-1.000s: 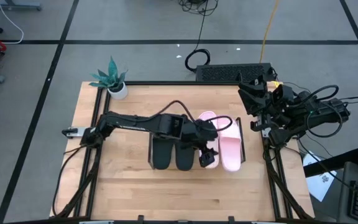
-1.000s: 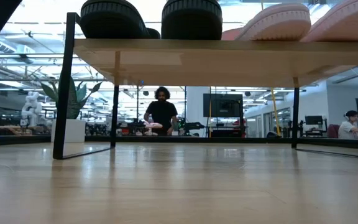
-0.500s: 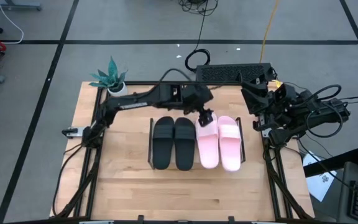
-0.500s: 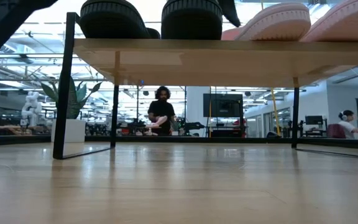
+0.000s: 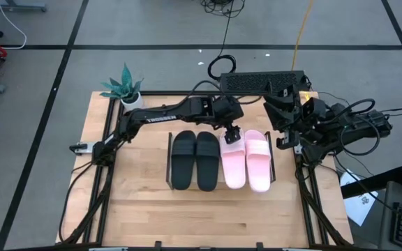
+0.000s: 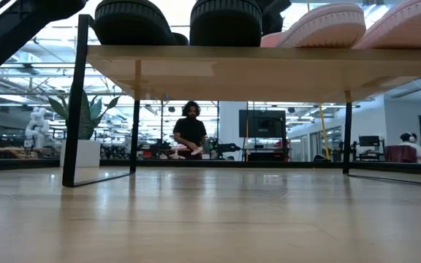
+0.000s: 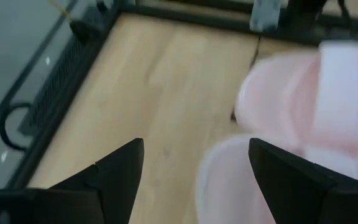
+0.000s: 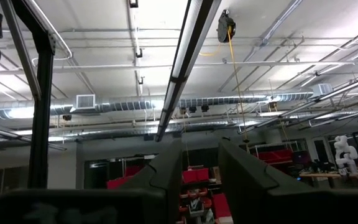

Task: Pick and place slides into the shelf
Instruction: Put the pink slipper on the shelf

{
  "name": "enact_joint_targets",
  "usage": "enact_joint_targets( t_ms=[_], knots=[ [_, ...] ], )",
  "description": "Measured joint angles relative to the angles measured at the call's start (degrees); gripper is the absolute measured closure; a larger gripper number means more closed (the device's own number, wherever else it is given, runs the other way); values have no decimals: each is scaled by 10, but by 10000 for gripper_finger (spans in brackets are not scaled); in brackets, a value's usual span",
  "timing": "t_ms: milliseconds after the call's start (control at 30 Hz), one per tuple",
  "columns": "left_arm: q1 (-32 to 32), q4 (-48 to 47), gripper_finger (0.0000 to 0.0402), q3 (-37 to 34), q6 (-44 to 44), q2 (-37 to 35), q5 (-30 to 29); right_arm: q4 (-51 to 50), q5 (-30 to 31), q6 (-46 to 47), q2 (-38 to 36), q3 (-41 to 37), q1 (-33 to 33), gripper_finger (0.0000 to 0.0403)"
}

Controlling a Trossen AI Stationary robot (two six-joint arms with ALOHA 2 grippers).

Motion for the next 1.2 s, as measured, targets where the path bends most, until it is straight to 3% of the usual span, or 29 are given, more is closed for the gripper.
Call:
enact_joint_targets(
  t_ms=[433, 867, 1200],
  knots=[
    [-17, -14, 110, 2, -8, 45, 18, -2, -1, 1, 5, 0, 0, 310],
    [-22, -11, 110, 4, -21, -30, -19, -6, 0, 2, 5, 0, 0, 310],
    [-109, 17, 110, 5, -9, -31, -35, 25, 0, -15, 2, 0, -1, 310]
  ],
)
